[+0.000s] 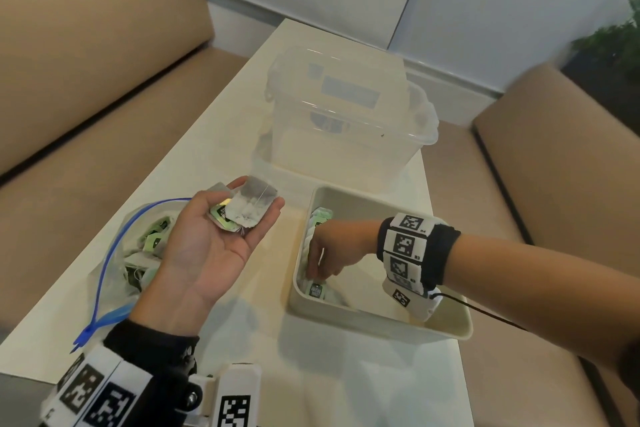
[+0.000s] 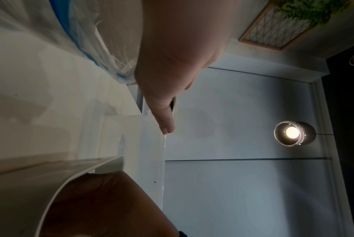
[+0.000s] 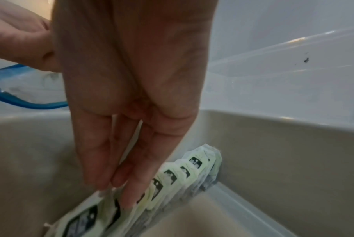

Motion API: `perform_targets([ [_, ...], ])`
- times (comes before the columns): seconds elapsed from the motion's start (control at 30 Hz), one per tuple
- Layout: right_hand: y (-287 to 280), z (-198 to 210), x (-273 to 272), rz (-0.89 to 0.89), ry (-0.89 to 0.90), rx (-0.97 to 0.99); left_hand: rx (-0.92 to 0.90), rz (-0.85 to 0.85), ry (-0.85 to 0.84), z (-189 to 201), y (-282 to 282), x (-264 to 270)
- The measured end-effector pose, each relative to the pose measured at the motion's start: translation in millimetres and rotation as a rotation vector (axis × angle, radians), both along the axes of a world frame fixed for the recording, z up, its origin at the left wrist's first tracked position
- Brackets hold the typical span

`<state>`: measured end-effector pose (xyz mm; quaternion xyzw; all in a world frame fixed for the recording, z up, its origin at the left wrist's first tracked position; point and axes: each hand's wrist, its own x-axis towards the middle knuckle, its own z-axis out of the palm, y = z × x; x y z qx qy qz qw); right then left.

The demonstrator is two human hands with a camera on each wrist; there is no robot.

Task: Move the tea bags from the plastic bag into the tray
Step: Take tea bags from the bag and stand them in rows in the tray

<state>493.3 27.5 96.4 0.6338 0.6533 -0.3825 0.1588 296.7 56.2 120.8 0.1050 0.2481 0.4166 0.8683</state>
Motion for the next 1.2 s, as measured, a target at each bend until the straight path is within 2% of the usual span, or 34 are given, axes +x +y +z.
perform_targets([
  [0.13, -2.5, 38.7, 3.7, 0.003, -0.02, 0.152, -0.002, -0.032, -0.011, -1.1, -1.1, 1.4],
  [0.23, -1.7, 79.9, 6.1, 0.025, -0.019, 0.561, -0.01, -0.029, -0.015, -0.6, -2.3, 4.9],
  [0.3, -5.0, 101.2, -0.9, 0.077, 0.102, 0.828, -0.011, -0.029, -0.012, 0.9, -4.4, 9.8],
  [0.37, -10.6, 110.1, -14.8, 0.149, 0.185, 0.908, 0.006, -0.052, -0.007, 3.2, -7.6, 15.6],
  [0.53, -10.2, 100.3, -33.5, 0.228, 0.068, 0.896, 0.005, -0.127, -0.025, 9.7, -12.0, 20.9],
  [0.7, -13.2, 103.1, -31.2, 0.233, 0.072, 0.971, 0.047, -0.095, -0.036, 11.9, -12.7, 18.8],
  [0.87, -14.7, 115.2, -20.7, -0.002, 0.24, 1.021, 0.085, -0.053, 0.042, 7.2, -10.9, 16.3],
  [1.0, -17.7, 119.2, -5.9, -0.209, 0.344, 0.909, 0.072, -0.025, 0.066, 5.0, -9.5, 11.3],
  [1.1, -20.0, 115.5, 8.4, -0.272, 0.364, 0.773, 0.069, -0.029, 0.068, 3.2, -7.7, 7.1],
  [1.2, -17.2, 100.1, 28.0, -0.226, 0.147, 0.627, 0.073, -0.029, 0.063, 2.1, -5.9, 4.7],
])
